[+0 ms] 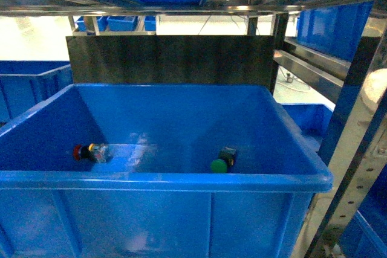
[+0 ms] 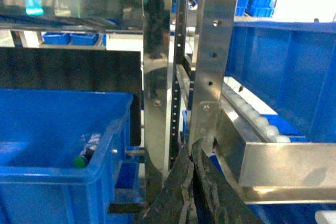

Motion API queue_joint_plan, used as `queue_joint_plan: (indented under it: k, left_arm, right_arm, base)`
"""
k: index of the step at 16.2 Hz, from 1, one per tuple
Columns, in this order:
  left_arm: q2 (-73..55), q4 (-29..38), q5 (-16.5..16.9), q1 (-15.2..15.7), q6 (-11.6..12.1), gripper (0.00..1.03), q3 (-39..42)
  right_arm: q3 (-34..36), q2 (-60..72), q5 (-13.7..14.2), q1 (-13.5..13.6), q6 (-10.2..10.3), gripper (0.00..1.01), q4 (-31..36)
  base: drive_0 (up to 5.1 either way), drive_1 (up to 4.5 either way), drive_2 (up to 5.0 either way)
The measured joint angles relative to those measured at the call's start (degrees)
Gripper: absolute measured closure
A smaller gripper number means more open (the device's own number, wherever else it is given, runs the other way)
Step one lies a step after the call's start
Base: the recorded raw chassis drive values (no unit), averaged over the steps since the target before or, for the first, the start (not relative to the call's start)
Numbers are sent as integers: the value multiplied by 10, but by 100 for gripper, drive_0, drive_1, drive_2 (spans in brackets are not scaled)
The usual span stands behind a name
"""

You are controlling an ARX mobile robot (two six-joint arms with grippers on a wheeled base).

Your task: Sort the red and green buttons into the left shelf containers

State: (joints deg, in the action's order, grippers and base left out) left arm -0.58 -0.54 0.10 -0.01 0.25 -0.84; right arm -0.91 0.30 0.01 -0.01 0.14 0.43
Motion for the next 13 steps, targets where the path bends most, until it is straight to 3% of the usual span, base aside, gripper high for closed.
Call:
queue_joint_plan:
  k: [10, 12, 13]
  left_arm:
    - [0, 3, -1, 0, 0, 101, 0]
    - [0, 3, -1, 0, -1, 97, 0]
    - [0, 3, -1, 0, -1, 88, 0]
  right_arm:
    - [2, 0, 0, 0, 0, 99, -7]
    - [2, 0, 0, 0, 0, 83, -7]
    - [2, 0, 0, 0, 0, 74, -7]
  base:
    - [0, 0, 0]
    - [0, 0, 0]
    - [0, 0, 0]
